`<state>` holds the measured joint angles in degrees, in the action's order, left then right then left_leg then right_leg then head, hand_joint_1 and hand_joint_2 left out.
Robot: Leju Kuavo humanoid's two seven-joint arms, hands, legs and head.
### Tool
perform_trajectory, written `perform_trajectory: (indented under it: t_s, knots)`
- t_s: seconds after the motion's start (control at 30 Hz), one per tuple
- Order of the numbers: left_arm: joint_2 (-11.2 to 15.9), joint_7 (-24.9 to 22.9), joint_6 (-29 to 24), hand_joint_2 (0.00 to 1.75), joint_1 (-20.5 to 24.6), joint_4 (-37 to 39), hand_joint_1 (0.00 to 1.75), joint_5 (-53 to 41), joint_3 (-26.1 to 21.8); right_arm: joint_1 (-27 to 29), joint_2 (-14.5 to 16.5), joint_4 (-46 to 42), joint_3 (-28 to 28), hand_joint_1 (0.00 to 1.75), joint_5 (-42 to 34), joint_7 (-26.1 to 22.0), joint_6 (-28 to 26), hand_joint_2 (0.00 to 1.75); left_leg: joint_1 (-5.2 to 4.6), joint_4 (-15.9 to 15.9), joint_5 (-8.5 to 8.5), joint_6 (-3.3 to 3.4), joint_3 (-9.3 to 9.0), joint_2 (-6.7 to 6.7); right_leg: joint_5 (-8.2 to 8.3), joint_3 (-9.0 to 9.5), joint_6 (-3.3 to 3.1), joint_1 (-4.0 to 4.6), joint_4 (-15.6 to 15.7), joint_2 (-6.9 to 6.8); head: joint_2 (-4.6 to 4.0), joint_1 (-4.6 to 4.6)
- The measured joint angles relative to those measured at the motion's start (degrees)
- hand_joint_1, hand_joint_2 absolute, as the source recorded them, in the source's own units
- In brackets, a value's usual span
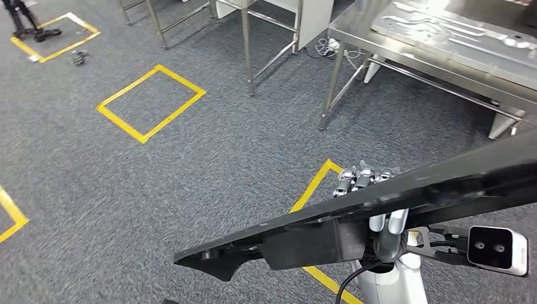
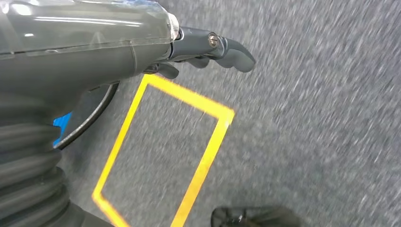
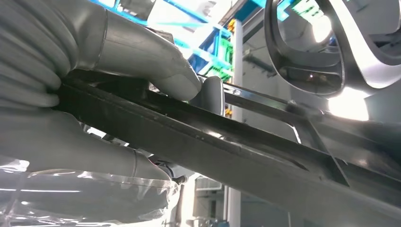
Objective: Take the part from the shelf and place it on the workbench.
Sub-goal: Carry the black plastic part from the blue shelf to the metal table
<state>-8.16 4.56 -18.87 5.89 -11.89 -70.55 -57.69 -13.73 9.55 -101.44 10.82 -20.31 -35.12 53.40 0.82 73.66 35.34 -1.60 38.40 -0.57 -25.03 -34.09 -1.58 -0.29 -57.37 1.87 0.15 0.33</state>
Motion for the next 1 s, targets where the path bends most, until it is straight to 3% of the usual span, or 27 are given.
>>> perform_trajectory:
  t_s: [0.03,0.07,0.13,0.2,0.27,0.3,0.37,0.43,0.47,0.5,0.53,0.6,0.67,0.73,0.8,0.87,0.93,1.0]
  knots:
    - [0.03,-0.11,1.38,1.75,-0.07,0.00,0.00,0.67,-0.25,0.10,-0.01,0.00,0.00,1.75,-0.03,0.02,0.07,1.75,0.03,-0.35,-1.08,-0.05,0.14,0.07,-0.07,0.00,0.07,-0.02,-0.17,0.79,0.00,-0.01]
    - [0.07,-0.22,2.80,1.75,-0.08,0.00,0.00,1.32,-0.54,0.16,-0.01,0.00,0.00,1.75,-0.06,0.03,0.16,1.75,0.10,-2.83,-3.10,-0.05,-0.75,0.26,-0.18,0.01,0.20,-0.06,-0.40,1.58,0.01,-0.02]
    - [0.18,-0.35,5.64,1.75,-0.06,0.00,0.00,2.35,-1.23,0.17,-0.02,0.00,0.00,1.75,-0.14,-0.02,0.44,1.75,0.35,-10.44,-6.88,0.06,-3.82,1.91,-0.57,-0.16,0.68,-0.09,-1.16,2.97,0.01,-0.02]
    - [0.27,-0.37,8.12,1.75,0.04,0.00,0.00,3.01,-1.83,0.18,-0.04,-0.02,-0.01,1.75,-0.19,-0.06,0.76,1.75,0.41,-14.31,-7.87,0.43,-5.49,3.39,-0.77,-0.63,1.34,-0.10,-1.73,4.02,0.00,-0.02]
    - [0.38,-0.28,9.91,1.75,0.21,0.00,0.00,3.44,-2.30,0.23,-0.10,-0.06,-0.02,1.75,-0.23,-0.09,0.86,1.75,0.22,-14.55,-7.89,1.13,-5.64,3.03,-0.59,-0.98,2.07,-0.29,-1.69,4.92,0.00,-0.04]
    - [0.43,-0.26,10.55,1.75,0.29,0.00,0.00,3.59,-2.45,0.27,-0.14,-0.09,-0.02,1.75,-0.26,-0.10,0.87,1.75,0.21,-14.75,-8.07,1.54,-5.69,2.48,-0.65,-1.04,2.37,-0.36,-1.76,4.75,0.00,-0.06]
    - [0.48,-0.53,11.28,1.75,0.34,0.00,0.00,3.47,-2.61,0.18,-0.21,-0.16,-0.02,1.75,-0.29,-0.11,0.91,1.75,0.35,-15.26,-8.42,2.34,-5.83,1.37,-2.24,-2.15,2.90,-0.29,-4.11,2.50,0.01,0.20]
    - [0.52,-1.16,11.56,1.75,0.24,0.00,0.00,3.02,-2.66,0.08,-0.27,-0.17,-0.01,1.75,-0.31,-0.11,0.93,1.75,0.29,-15.43,-8.47,2.76,-5.83,0.16,-5.75,-5.36,3.33,-0.25,-10.76,-0.44,0.01,0.48]
    - [0.55,-1.47,11.58,1.75,0.16,0.00,0.00,2.84,-2.66,0.10,-0.31,-0.15,0.00,1.75,-0.31,-0.11,0.93,1.75,0.23,-15.43,-8.43,2.81,-5.80,-0.52,-7.22,-7.19,3.50,-0.34,-14.43,-1.09,0.01,0.50]
    - [0.59,-1.70,11.60,1.75,0.08,0.00,0.00,2.75,-2.66,0.14,-0.35,-0.13,0.00,1.75,-0.31,-0.10,0.92,1.75,0.18,-15.41,-8.37,2.83,-5.79,-1.20,-7.79,-8.39,3.59,-0.42,-16.81,-1.40,0.01,0.50]
    - [0.62,-1.95,11.62,1.75,0.06,0.00,0.00,2.70,-2.66,0.16,-0.40,-0.12,0.00,1.75,-0.31,-0.09,0.92,1.75,0.16,-15.41,-8.30,2.81,-5.83,-1.84,-7.33,-8.62,3.59,-0.46,-17.22,-1.59,0.01,0.50]
    - [0.63,-2.63,11.51,1.75,0.14,0.00,0.00,2.54,-2.66,0.11,-0.45,-0.11,0.00,1.75,-0.31,-0.07,0.93,1.75,0.11,-15.42,-8.08,2.69,-6.14,-2.96,-3.81,-5.57,3.21,-0.36,-11.52,-2.46,0.01,0.50]
    - [0.60,-3.51,11.11,1.75,0.18,0.00,0.00,2.23,-2.66,-0.07,-0.45,-0.12,0.00,1.75,-0.35,-0.06,0.94,1.75,-0.07,-15.44,-7.76,2.35,-6.54,-3.91,-1.18,-1.55,2.33,0.28,-3.92,-5.06,0.01,0.49]
    - [0.56,-4.24,10.63,1.75,0.18,0.00,0.00,2.01,-2.66,-0.23,-0.46,-0.13,-0.01,1.75,-0.44,-0.04,0.94,1.75,-0.25,-15.51,-7.48,1.77,-6.83,-4.89,-0.92,-0.31,1.63,0.94,-1.12,-6.31,0.00,0.47]
    - [0.57,-4.55,10.34,1.75,0.29,0.00,0.00,1.97,-2.66,-0.24,-0.46,-0.13,-0.01,1.75,-0.53,-0.02,0.96,1.75,-0.30,-15.68,-7.20,1.13,-7.18,-5.84,-0.68,-0.31,1.18,0.77,-0.72,-4.87,0.00,0.45]
    - [0.60,-4.62,10.14,1.75,0.37,0.00,0.00,1.95,-2.66,-0.40,-0.45,-0.11,-0.01,1.75,-0.64,-0.02,1.07,1.75,-0.21,-13.96,-5.75,0.64,-6.71,-4.17,-0.27,0.07,0.63,0.21,-0.03,-3.50,0.00,0.39]
    - [0.62,-4.70,9.78,1.75,0.28,0.00,0.00,1.80,-2.65,-0.60,-0.42,0.00,0.02,1.75,-0.73,-0.01,1.19,1.75,-0.08,-7.78,-2.40,0.40,-3.89,-1.13,-0.08,0.27,0.25,-0.02,0.26,-2.25,0.00,0.27]
    - [0.62,-4.82,9.35,1.75,0.12,0.00,0.00,1.62,-2.65,-0.62,-0.41,0.26,0.03,1.75,-0.74,0.07,1.27,1.75,-0.05,-0.71,0.08,0.27,-0.17,-0.06,-0.12,0.26,0.10,0.02,0.14,-0.72,0.00,0.16]
